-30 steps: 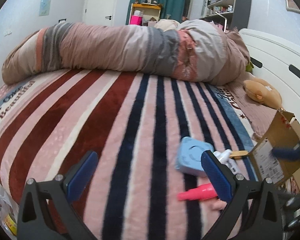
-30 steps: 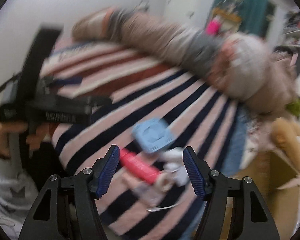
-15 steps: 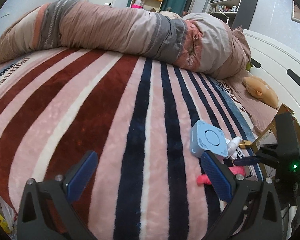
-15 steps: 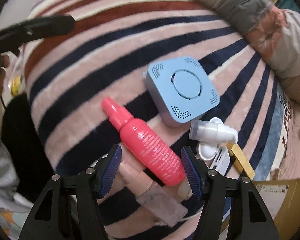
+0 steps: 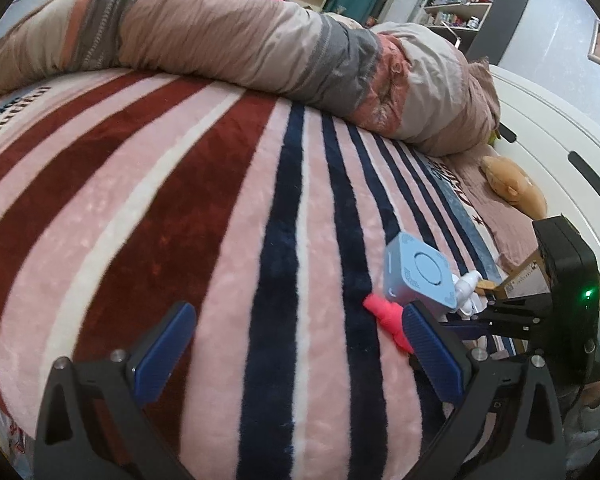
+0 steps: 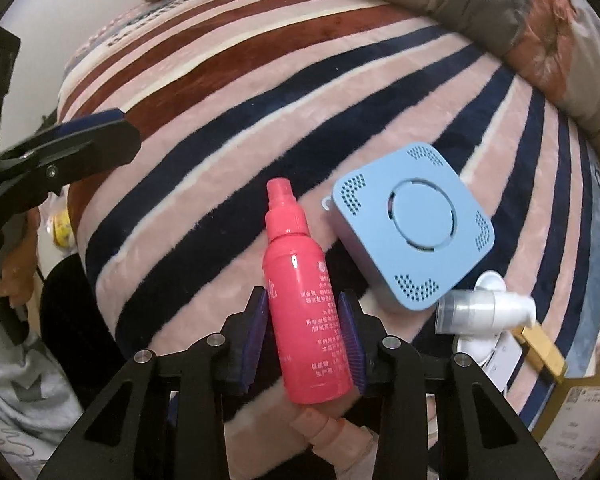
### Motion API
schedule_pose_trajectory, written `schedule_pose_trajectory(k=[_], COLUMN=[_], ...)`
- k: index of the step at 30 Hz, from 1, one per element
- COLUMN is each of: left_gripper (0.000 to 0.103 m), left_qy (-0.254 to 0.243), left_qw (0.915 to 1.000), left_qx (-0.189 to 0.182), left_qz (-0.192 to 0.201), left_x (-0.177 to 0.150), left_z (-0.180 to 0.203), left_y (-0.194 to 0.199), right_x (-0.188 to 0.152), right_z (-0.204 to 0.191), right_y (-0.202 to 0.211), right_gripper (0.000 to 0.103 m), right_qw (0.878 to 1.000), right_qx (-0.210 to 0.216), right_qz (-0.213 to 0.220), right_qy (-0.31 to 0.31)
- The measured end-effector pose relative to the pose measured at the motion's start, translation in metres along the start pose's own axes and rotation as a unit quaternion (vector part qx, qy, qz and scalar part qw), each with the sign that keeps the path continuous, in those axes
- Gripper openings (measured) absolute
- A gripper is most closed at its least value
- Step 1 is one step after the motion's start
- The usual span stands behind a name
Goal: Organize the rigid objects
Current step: 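Reach the right gripper to the pink spray bottle and grasp it, then carry the pink spray bottle into the cardboard box and release it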
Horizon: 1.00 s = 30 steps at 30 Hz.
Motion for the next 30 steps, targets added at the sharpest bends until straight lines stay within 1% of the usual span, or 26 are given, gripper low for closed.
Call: schedule_pose_trajectory(k=[2,4,6,8,10,11,13,16,17,18,19,20,22,23,24,27,29,30], left_gripper=[0.102,0.102,0.102,0.102,0.102,0.102,0.099,0.089,0.081,0.071,0.066,0.057,0.051,0.045,0.043,0.042,0.042,0.042], left_qy=[-0.007,-0.01,-0.005,-0.003,-0.008,-0.011,-0.012,-0.019,-0.022,-0.023,-0.026,-0.034,-0.058,-0.07,-0.088,-0.138,-0.165,-0.182], left_qw=[0.9999,0.9996,0.9988,0.9974,0.9962,0.995,0.9908,0.9825,0.9786,0.9762,0.9748,0.9734,0.968,0.965,0.962,0.9557,0.9507,0.9476], left_qx=[0.0,-0.013,-0.04,-0.067,-0.084,-0.097,-0.133,-0.185,-0.205,-0.216,-0.221,-0.227,-0.244,-0.252,-0.258,-0.26,-0.263,-0.263], left_qz=[-0.013,-0.023,-0.026,-0.026,-0.022,-0.02,-0.018,-0.011,-0.007,-0.004,-0.003,-0.002,0.002,0.001,0.0,0.004,0.002,0.001], left_x=[-0.002,-0.004,-0.005,-0.002,0.002,0.004,0.011,0.024,0.03,0.035,0.039,0.044,0.051,0.054,0.057,0.063,0.066,0.067], left_z=[0.003,0.008,0.014,0.023,0.037,0.046,0.064,0.096,0.111,0.124,0.133,0.146,0.177,0.191,0.211,0.266,0.299,0.322], left_y=[-0.007,-0.011,-0.01,-0.007,-0.004,-0.001,0.006,0.021,0.027,0.032,0.036,0.04,0.05,0.052,0.055,0.061,0.059,0.059], right_x=[-0.002,-0.003,-0.002,-0.003,-0.004,-0.004,-0.006,-0.013,-0.016,-0.019,-0.022,-0.026,-0.038,-0.044,-0.054,-0.076,-0.092,-0.103], right_z=[0.0,-0.002,-0.005,-0.008,-0.012,-0.013,-0.017,-0.021,-0.022,-0.021,-0.018,-0.015,-0.002,0.003,0.013,0.039,0.06,0.072], right_y=[0.0,0.0,0.004,0.017,0.037,0.044,0.071,0.109,0.121,0.132,0.145,0.155,0.179,0.189,0.203,0.229,0.248,0.258], right_gripper=[0.031,0.029,0.027,0.027,0.027,0.027,0.027,0.027,0.027,0.027,0.027,0.027,0.027,0.027,0.027,0.027,0.027,0.027], right_qw=[1.0,1.0,0.999,0.998,0.995,0.994,0.989,0.981,0.978,0.975,0.972,0.969,0.962,0.959,0.954,0.943,0.934,0.928], right_qx=[0.007,0.015,0.011,0.019,0.026,0.028,0.034,0.036,0.037,0.038,0.037,0.035,0.029,0.026,0.02,0.008,-0.002,-0.011], right_qz=[0.007,0.018,0.036,0.062,0.096,0.106,0.141,0.19,0.204,0.217,0.232,0.243,0.271,0.282,0.299,0.328,0.351,0.363], right_qy=[-0.003,-0.005,-0.007,-0.007,-0.009,-0.01,-0.006,0.001,0.001,-0.001,-0.005,-0.009,-0.018,-0.023,-0.031,-0.052,-0.069,-0.083])
Point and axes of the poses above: each gripper's, at about its wrist camera, not at the fingertips, and y roughly against the way its jaws point, z to its right, x to its top, the point moved 3 cm from there along -y, roughly the way its jaws point, and after that the axes turned 4 degrees about z, right-handed, at the moved point
